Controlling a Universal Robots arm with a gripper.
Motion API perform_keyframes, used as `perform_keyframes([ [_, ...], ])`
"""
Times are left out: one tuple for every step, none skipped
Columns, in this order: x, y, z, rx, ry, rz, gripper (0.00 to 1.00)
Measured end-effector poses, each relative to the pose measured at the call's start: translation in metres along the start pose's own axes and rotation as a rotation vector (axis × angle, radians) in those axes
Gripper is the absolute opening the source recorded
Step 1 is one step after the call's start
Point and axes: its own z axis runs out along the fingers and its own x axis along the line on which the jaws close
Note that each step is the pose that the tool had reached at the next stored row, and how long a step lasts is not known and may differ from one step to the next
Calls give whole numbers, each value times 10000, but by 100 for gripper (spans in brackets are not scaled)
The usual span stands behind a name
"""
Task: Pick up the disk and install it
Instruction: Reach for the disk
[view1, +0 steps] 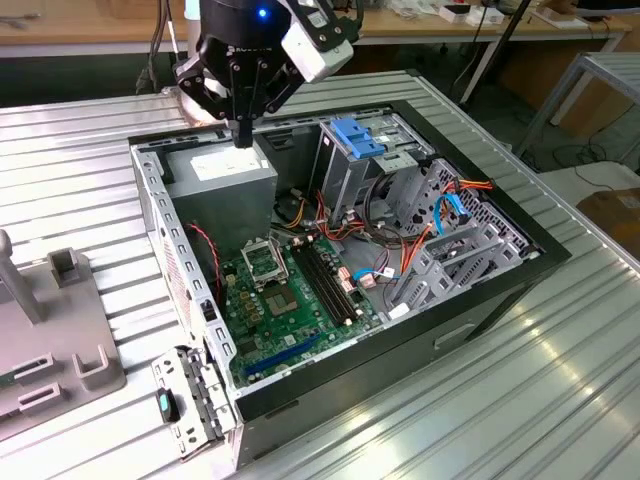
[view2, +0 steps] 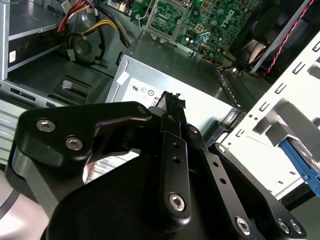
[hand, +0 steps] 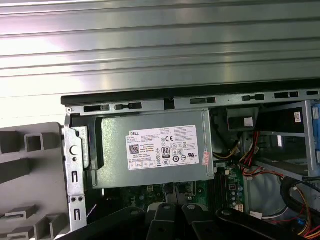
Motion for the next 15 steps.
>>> perform_keyframes([
  [3, -1, 0, 1, 0, -1, 11],
  [8, -1, 0, 2, 1, -1, 11],
  [32, -3, -1, 2, 1, -2, 11],
  [44, -4, -1, 2, 1, -2, 11],
  [54, -5, -1, 2, 1, -2, 11],
  [70, -6, -1, 2, 0, -2, 11],
  [77, -6, -2, 2, 1, -2, 11],
  [98, -8, -2, 2, 0, -1, 11],
  [118, -9, -2, 2, 0, -1, 11],
  [133, -11, -2, 2, 1, -1, 11],
  [151, -12, -3, 2, 1, -1, 11],
  [164, -13, -3, 2, 1, -1, 11],
  [190, -15, -4, 3, 1, -1, 11],
  [209, -16, -5, 3, 1, -2, 11],
  [224, -18, -5, 3, 1, -2, 11],
])
